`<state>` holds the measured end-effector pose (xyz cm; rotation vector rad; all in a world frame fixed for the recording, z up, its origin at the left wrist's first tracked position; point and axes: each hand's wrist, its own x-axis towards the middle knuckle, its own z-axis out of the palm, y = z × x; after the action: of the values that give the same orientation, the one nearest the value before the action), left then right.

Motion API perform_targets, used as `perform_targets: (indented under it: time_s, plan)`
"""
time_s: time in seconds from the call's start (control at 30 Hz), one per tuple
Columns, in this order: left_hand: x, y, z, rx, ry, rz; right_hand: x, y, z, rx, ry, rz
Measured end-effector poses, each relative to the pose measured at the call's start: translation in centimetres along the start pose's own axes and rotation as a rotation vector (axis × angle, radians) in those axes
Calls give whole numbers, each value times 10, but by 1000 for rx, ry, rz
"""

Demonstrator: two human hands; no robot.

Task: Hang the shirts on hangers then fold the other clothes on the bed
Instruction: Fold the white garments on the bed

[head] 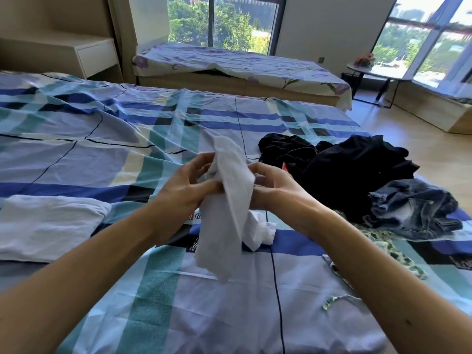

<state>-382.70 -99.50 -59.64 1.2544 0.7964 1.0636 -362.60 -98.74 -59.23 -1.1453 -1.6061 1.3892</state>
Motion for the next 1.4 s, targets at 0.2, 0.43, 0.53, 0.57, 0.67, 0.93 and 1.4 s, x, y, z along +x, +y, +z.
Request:
perform_targets:
  time_s: [0.2,0.43,0.53,0.57,0.67,0.93,1.4]
  plan:
    - [3,-11,4,436,169,131,-3,1,6,-55,-118,87]
    - [6,-17,9,523,241,161,2,5,11,-130,37,-42]
    - [8,-9,4,412,323,112,2,0,6,-213,148,-109]
    - [9,-6,1,404,324,105,3,-2,4,-213,187,-126]
    - [9,5,-5,536,304,113,5,-7,2,-290,261,-216]
    - [7,10,-2,361,210,152,3,-13,7,-147,325,-240]
    - [6,-17,-9,647,83,127,-2,-29,14,223,255,-311]
